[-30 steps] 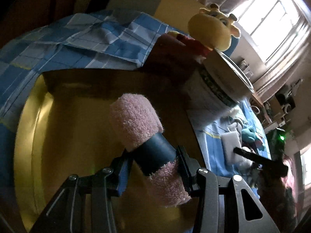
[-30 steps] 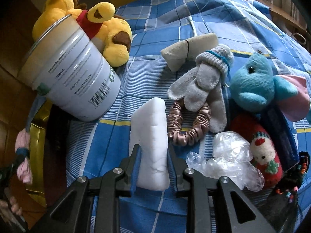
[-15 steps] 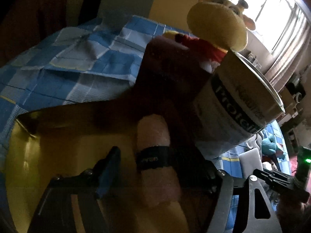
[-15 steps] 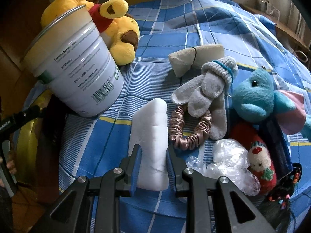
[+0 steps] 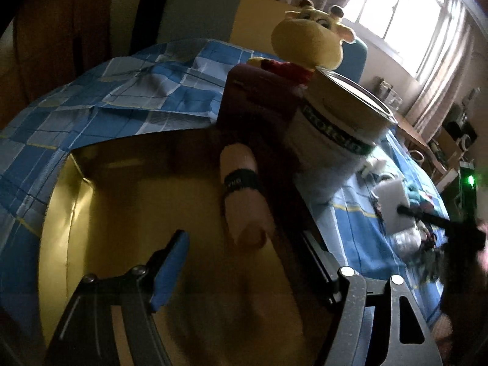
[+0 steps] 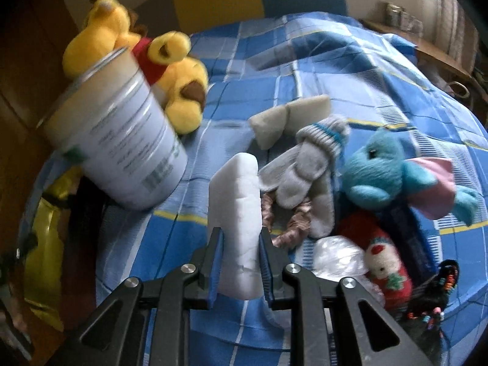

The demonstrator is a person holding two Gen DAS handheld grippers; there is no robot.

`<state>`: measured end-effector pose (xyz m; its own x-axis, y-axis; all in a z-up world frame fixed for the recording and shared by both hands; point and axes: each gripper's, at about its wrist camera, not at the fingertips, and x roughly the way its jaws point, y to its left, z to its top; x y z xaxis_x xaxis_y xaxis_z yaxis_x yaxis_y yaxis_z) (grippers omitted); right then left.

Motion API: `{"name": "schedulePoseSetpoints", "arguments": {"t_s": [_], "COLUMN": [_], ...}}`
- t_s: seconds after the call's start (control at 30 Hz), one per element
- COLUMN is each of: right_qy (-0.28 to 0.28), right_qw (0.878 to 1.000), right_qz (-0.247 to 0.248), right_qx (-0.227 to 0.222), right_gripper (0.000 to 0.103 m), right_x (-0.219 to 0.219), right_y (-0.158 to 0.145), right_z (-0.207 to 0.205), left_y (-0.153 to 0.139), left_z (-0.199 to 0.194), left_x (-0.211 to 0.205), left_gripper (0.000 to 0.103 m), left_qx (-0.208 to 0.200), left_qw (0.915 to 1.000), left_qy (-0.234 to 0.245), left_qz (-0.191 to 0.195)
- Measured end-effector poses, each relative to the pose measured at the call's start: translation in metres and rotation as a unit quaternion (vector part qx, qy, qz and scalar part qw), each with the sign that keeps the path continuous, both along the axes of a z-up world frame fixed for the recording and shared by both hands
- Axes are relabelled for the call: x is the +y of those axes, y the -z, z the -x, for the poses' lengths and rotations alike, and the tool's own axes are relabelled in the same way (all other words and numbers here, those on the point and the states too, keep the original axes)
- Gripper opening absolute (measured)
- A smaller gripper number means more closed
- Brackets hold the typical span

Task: Organize soft objects
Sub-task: 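Carry the white foam block onto the gold tray and open the right tool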

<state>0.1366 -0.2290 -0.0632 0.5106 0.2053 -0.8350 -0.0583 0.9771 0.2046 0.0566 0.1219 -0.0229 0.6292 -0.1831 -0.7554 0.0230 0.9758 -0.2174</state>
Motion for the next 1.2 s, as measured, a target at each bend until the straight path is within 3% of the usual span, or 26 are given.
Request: {"name": "schedulePoseSetpoints", "arguments": {"t_s": [0.23,0.5,0.67,0.8,0.87,0.97,1.2], "right_qy": [0.047,0.100,0.065,-0.060,-0.120,-0.212,-0.309], "right_qw": [0.996,0.978,0.976,0.974,0.968,0.958,0.950], "right_qz": [0.070,0.150,0.103,0.036,0.022,0.016,0.012], "right_qx": [-0.038,-0.106,-0.180,-0.217,-0.219,-0.192,-0.049], "right_gripper": [0.021,0.021,0.022,0.022,0.022,0.022,0.022], "right_x": [-0.006,0.040,0.105,0.186,0.220,0.269,0.309], "right_y": [-0.057,-0.161,-0.233,-0.271,-0.270,-0.243,-0.116], "right_z": [-0.040,-0.142,-0.176,-0.172,-0.158,-0.126,-0.054], "left_y": [-0.005,-0.014,-0.016,-0.016,-0.016,-0.016,-0.015], "left_z": [0.016,0.031,0.037,0.040,0.042,0.045,0.059], "left_x": [0.010,0.036,0.051,0.064,0.072,0.083,0.097], "left_gripper": [0.074,0.074,0.074,0.074,0.074,0.074,0.078], "left_qx": [-0.010,-0.030,-0.037,-0.038,-0.039,-0.036,-0.032], "left_qw": [1.0000,0.9993,0.9986,0.9975,0.9961,0.9937,0.9869], "left_qy": [-0.001,-0.020,-0.036,-0.058,-0.078,-0.106,-0.157], "left_qz": [-0.001,0.012,0.011,0.012,0.006,-0.004,-0.019]}}
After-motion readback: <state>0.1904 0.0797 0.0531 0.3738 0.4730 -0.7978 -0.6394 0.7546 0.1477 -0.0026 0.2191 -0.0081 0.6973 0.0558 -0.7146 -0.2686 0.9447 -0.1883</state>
